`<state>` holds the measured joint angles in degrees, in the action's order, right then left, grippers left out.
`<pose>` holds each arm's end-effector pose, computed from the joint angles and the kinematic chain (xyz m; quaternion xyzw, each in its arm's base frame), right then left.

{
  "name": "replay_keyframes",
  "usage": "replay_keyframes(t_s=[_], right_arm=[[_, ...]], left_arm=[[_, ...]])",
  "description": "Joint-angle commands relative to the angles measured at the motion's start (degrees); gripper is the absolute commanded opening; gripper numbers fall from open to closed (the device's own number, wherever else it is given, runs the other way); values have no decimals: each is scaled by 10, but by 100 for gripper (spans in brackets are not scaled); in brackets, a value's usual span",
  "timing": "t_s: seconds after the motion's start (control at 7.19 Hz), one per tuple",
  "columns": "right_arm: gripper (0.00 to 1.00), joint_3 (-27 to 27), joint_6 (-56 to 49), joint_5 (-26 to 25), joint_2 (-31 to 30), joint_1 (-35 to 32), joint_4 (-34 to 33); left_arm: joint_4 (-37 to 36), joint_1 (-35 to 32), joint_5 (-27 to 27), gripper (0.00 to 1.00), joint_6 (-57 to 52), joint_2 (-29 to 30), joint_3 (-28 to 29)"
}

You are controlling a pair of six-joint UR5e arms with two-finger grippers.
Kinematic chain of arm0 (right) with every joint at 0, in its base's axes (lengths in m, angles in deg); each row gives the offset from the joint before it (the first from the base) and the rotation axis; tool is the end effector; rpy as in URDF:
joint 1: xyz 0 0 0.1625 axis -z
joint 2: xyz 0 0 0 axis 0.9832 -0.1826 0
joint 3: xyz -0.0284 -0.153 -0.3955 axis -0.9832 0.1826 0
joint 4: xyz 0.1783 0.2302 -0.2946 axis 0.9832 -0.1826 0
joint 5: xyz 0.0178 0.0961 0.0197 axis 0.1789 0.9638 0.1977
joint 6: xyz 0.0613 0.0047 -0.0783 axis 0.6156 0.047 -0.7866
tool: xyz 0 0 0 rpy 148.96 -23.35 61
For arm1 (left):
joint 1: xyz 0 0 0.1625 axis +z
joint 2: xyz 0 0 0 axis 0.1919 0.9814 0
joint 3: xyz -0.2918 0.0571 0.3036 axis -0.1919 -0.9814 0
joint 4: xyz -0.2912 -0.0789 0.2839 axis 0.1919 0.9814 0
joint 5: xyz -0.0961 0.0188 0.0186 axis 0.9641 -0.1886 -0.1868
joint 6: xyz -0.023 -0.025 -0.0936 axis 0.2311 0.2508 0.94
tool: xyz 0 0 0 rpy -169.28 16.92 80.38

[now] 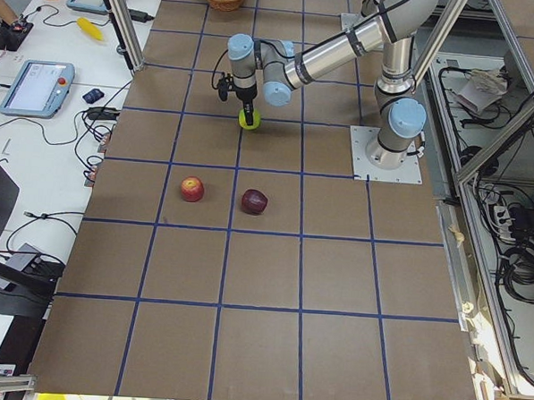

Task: Put all apples into basket
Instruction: 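Grasp the green apple with the left gripper and carry it toward table center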

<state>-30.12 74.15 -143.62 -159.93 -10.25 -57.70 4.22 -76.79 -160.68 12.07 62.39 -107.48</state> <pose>0.1305 -0.4750 0.4711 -0.0496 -0.9982 -0.0339 0.0037 -0.1172 -0.5432 0.2273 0.1093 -0.9929 -0.0438 0.0181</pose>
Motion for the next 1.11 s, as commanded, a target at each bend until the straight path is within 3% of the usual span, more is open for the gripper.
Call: replay_keyframes(t_s=[0.0,0.28,0.56,0.7,0.97], right_arm=[[100,0,-6,3,2,2,-6],[100,-1,-10,-1,15,24,-34],[100,-3,-9,-1,38,41,-42],[100,-4,-11,4,51,41,-46],[100,-10,-11,7,69,38,-83]], left_arm=[[5,-104,49,19,245,36,57],[-71,-175,114,15,436,83,87],[-122,-186,114,19,459,114,90],[-119,-184,108,99,439,109,90],[-111,-175,106,100,388,89,93]])
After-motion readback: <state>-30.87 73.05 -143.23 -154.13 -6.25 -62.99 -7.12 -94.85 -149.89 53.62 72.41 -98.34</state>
